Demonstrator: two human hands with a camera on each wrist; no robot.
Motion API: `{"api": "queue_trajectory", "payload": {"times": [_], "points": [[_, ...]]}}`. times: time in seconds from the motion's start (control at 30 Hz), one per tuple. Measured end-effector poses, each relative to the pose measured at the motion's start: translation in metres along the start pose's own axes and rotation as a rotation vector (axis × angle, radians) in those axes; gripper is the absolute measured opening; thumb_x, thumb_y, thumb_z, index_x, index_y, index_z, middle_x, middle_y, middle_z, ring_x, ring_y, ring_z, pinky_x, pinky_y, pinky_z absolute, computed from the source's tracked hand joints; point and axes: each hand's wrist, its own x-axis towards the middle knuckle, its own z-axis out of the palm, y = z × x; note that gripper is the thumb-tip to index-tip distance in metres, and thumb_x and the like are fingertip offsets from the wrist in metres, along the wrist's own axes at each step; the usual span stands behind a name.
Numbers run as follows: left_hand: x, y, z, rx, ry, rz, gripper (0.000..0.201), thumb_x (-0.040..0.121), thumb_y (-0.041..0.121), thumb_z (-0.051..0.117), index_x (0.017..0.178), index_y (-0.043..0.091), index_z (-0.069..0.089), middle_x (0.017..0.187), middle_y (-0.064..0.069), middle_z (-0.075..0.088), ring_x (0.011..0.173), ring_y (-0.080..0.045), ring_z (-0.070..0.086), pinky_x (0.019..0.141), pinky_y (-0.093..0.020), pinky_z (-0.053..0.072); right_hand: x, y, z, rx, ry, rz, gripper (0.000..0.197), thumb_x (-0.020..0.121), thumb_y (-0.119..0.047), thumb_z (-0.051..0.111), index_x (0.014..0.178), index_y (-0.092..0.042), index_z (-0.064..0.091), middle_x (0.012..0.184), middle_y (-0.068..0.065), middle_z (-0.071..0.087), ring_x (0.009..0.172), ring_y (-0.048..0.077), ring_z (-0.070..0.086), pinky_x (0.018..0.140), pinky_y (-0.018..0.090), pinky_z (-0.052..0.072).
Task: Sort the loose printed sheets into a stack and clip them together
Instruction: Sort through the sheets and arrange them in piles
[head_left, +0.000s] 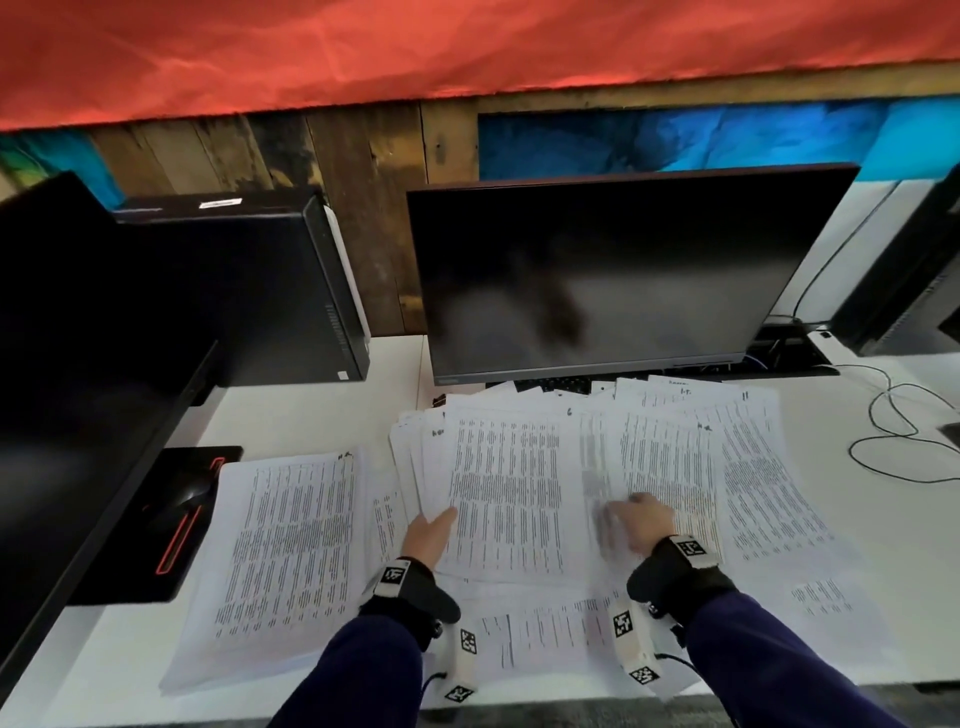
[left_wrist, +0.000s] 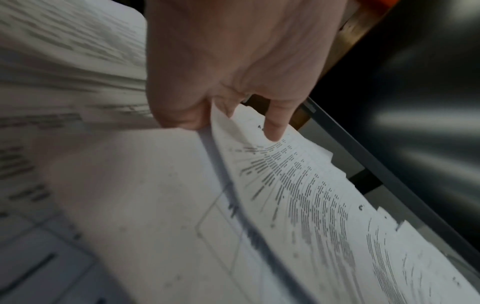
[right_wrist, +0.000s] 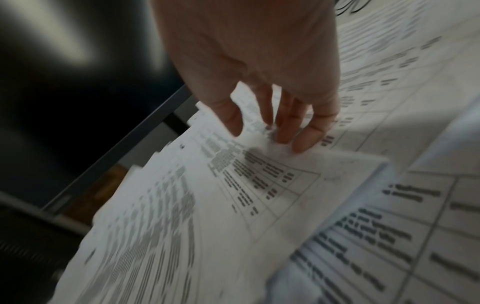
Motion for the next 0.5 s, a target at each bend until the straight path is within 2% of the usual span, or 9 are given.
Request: {"api": "queue_trajectory", "payload": {"times": [0.03, 0.1, 0.2, 0.27, 0.33, 0.4, 0.5], "points": [[-0.001, 0.001, 0.003, 0.022, -0.011, 0.015, 0.08, 0.093, 0.036, 0.054, 0.15, 0.005, 0.008, 0.158, -0.012, 0.016, 0.144, -0.028, 0.022, 0.118, -0.04, 0.021, -0.003, -0.002, 0.004, -0.004, -0.055, -0.034, 0.052, 0.083, -0.022, 0.059, 0.13, 0.0, 0.049, 0.133, 0.022, 0.051, 0.115, 0.039, 0.054, 0.093, 0.042, 0.048], [-0.004, 0.003, 0.005, 0.073, -0.025, 0.063, 0.074, 0.094, 0.023, 0.054, 0.15, 0.004, 0.009, 0.156, -0.012, 0.02, 0.143, -0.028, 0.023, 0.116, -0.037, 0.022, -0.014, -0.008, 0.007, 0.008, -0.165, -0.069, 0.051, 0.089, -0.024, 0.061, 0.134, -0.004, 0.047, 0.132, 0.013, 0.052, 0.122, 0.033, 0.05, 0.09, 0.034, 0.041], [-0.01, 0.0, 0.001, 0.167, -0.025, 0.183, 0.065, 0.095, 0.011, 0.05, 0.15, 0.011, 0.017, 0.154, -0.008, 0.028, 0.14, -0.025, 0.03, 0.114, -0.034, 0.026, -0.023, -0.007, 0.001, 0.018, -0.279, -0.107, 0.043, 0.092, -0.024, 0.059, 0.133, -0.011, 0.051, 0.127, 0.005, 0.051, 0.125, 0.026, 0.046, 0.092, 0.031, 0.034], [-0.016, -0.002, -0.004, 0.209, 0.029, 0.27, 0.058, 0.096, 0.009, 0.045, 0.149, 0.016, 0.022, 0.152, -0.005, 0.033, 0.138, -0.024, 0.035, 0.111, -0.032, 0.028, -0.02, 0.001, -0.008, 0.018, -0.174, -0.133, 0.04, 0.091, -0.02, 0.058, 0.131, -0.013, 0.055, 0.124, 0.005, 0.055, 0.117, 0.026, 0.049, 0.094, 0.034, 0.039], [-0.023, -0.002, -0.012, 0.231, 0.094, 0.322, 0.056, 0.099, 0.01, 0.041, 0.15, 0.014, 0.018, 0.154, -0.005, 0.03, 0.14, -0.024, 0.031, 0.113, -0.034, 0.025, -0.014, 0.011, -0.021, -0.074, 0.054, -0.084, 0.043, 0.087, -0.018, 0.057, 0.13, -0.016, 0.054, 0.129, 0.013, 0.055, 0.119, 0.032, 0.047, 0.103, 0.043, 0.039], [-0.027, -0.005, -0.025, 0.23, 0.128, 0.359, 0.057, 0.1, 0.014, 0.04, 0.151, 0.014, 0.015, 0.156, -0.005, 0.024, 0.143, -0.024, 0.026, 0.115, -0.036, 0.022, -0.012, 0.02, -0.036, -0.192, 0.214, 0.047, 0.054, 0.083, -0.016, 0.058, 0.135, -0.015, 0.045, 0.138, 0.02, 0.041, 0.127, 0.038, 0.035, 0.108, 0.048, 0.03], [-0.026, -0.017, -0.052, 0.157, 0.152, 0.356, 0.059, 0.099, 0.019, 0.044, 0.151, 0.017, 0.016, 0.157, -0.003, 0.02, 0.145, -0.023, 0.02, 0.116, -0.04, 0.019, -0.013, 0.03, -0.053, -0.224, 0.285, 0.202, 0.072, 0.078, -0.016, 0.067, 0.14, -0.008, 0.031, 0.14, 0.023, 0.028, 0.13, 0.04, 0.028, 0.107, 0.048, 0.03]]}}
